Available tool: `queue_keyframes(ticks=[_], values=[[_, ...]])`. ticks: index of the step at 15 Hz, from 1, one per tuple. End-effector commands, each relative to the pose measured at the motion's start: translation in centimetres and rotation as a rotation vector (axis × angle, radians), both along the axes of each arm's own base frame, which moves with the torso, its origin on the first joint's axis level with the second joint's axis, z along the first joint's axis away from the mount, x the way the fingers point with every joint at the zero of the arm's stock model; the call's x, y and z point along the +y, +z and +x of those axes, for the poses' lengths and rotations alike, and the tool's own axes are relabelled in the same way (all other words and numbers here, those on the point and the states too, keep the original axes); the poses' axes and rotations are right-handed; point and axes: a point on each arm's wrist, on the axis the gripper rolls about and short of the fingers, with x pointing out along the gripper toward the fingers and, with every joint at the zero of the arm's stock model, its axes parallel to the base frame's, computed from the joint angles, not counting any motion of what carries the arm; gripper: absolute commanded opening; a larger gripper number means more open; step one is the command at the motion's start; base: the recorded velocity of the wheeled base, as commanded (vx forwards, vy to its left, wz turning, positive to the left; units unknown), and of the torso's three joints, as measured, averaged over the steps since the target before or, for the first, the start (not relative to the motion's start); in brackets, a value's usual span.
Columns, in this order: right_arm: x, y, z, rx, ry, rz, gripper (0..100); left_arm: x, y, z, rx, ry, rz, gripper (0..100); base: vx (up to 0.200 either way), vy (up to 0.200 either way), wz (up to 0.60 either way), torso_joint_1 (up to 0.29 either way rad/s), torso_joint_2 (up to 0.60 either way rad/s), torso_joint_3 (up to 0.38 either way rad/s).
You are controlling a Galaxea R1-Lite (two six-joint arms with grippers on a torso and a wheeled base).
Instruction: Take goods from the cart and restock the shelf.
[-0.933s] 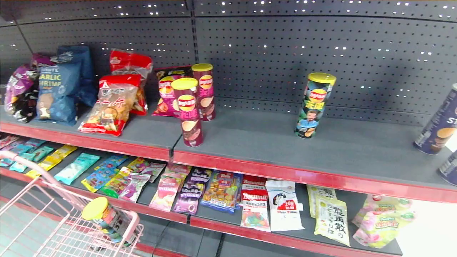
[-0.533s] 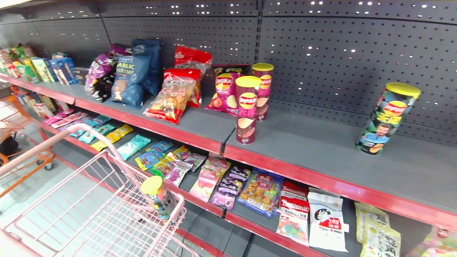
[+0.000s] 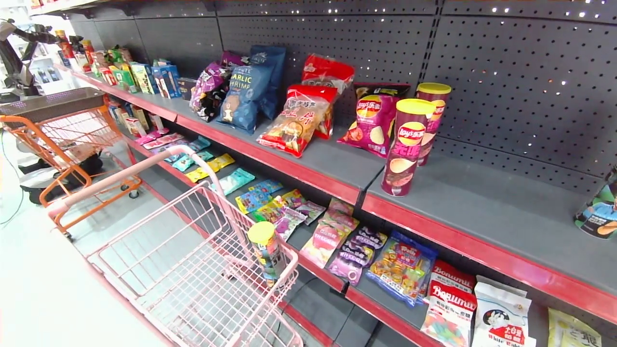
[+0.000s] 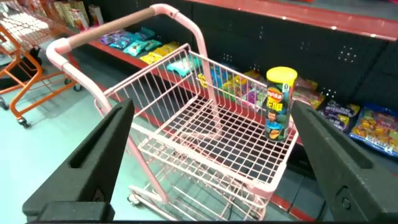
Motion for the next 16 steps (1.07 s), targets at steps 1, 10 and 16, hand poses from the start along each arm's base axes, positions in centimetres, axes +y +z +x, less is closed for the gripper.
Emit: queue_keyframes(ticks=[1, 10, 16], values=[[0.0, -0.01, 0.01, 0.001, 0.0, 0.0, 100, 0.0, 0.0, 0.01, 0.001, 0.0, 0.0, 100, 0.0, 0.0, 0.0, -0.129, 0.34, 0.193], [0.0, -0.01, 0.01, 0.001, 0.0, 0.001, 100, 0.0, 0.0, 0.01, 0.001, 0.0, 0.0, 100, 0.0, 0.0, 0.0, -0.161, 0.4, 0.238], [0.0, -0.01, 0.01, 0.001, 0.0, 0.003, 100, 0.0, 0.0, 0.01, 0.001, 0.0, 0.0, 100, 0.0, 0.0, 0.0, -0.195, 0.55, 0.351]])
